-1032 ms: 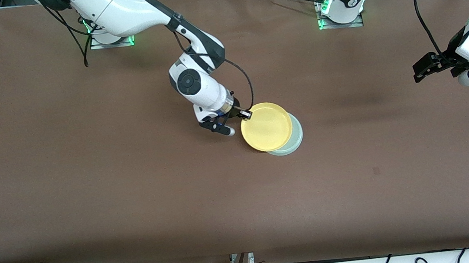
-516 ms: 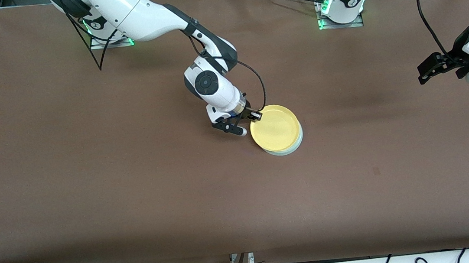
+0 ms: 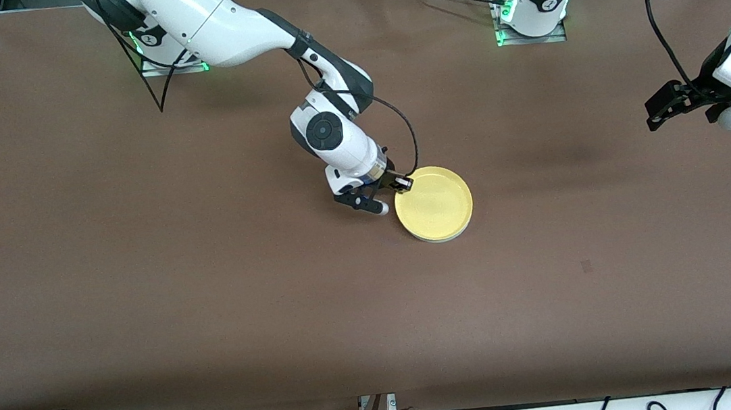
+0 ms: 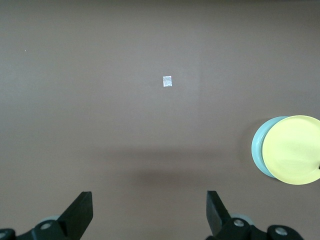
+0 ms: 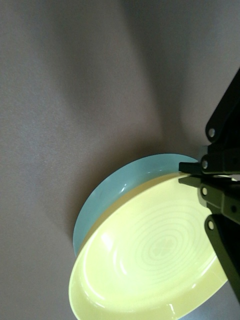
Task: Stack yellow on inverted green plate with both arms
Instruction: 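Settle the yellow plate on the green plate with the right gripper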
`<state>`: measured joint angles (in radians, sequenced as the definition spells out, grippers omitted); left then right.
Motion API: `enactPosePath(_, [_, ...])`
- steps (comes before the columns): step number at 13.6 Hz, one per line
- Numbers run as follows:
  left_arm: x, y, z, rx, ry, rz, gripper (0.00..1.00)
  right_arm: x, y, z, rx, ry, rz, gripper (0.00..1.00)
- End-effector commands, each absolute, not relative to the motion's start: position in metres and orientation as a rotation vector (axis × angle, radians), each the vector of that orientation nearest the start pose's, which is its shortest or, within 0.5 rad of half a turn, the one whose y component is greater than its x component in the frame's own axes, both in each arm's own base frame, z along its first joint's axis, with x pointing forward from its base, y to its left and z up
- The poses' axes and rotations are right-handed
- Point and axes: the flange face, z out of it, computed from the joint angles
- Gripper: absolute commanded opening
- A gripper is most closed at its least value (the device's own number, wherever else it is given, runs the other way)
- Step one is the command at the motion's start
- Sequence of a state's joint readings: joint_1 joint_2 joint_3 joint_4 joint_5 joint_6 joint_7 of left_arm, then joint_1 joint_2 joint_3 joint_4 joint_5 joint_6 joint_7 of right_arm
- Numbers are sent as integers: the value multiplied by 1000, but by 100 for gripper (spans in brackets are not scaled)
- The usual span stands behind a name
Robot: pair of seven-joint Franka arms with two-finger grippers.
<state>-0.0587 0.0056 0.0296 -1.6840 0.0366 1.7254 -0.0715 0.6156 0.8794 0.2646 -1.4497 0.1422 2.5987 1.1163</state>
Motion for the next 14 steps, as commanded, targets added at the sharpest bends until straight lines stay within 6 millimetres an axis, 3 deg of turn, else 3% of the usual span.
enactPosePath(1, [562,-14,587,-3128,-45,-71,100,510,556,201,-2658,660,101,0])
enactPosePath(10, [562,-18,588,-3126,-30,-71,100,509,558,192,-2646,661,87,0])
enactPosePath(11, [562,-18,588,-3126,-30,-71,100,510,557,192,-2649,659,84,68])
enactPosePath(12, [562,-18,589,-3126,-28,-73,100,511,557,198,-2657,642,68,100])
enactPosePath(14, [562,-18,590,-3126,-30,-80,100,520,551,217,-2663,638,47,100])
